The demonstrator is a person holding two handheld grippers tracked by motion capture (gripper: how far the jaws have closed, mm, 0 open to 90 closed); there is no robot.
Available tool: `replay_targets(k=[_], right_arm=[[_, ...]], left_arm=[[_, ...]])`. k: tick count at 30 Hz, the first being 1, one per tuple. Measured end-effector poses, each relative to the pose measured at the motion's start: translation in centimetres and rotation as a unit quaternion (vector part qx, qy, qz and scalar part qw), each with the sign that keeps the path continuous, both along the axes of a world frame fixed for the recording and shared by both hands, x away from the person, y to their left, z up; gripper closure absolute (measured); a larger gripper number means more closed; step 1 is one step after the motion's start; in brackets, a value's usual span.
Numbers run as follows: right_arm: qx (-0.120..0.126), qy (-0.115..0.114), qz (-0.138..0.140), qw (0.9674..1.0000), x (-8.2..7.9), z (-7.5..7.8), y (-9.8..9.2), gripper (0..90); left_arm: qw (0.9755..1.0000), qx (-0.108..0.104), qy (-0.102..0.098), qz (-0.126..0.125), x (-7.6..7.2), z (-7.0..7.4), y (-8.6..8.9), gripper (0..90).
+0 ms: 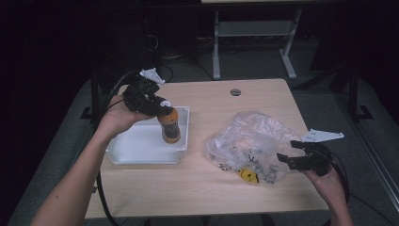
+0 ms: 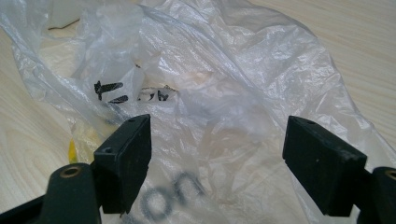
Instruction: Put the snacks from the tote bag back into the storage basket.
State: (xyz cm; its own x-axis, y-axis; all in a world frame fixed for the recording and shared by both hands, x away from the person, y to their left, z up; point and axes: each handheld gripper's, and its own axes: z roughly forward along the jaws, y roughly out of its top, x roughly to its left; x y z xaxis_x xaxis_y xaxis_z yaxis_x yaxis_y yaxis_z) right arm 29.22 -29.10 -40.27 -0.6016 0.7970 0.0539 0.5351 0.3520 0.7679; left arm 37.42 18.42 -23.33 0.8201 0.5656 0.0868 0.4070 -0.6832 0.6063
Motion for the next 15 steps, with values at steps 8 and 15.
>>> replay_targets(k=[8,15], right_arm=[[0.002,-0.002,-0.001,1.0000,-0.1,0.1,-0.1,23.4],[0.004,-0.001,-0.001,1.0000,-0.1,0.1,-0.2,23.4]], left_arm=[[1.0000,0.005,0.006,0.004,0.0,-1.6,0.3,59.1],[0.9999,0.009,0.012,0.005,0.1,-2.7,0.2,59.1]])
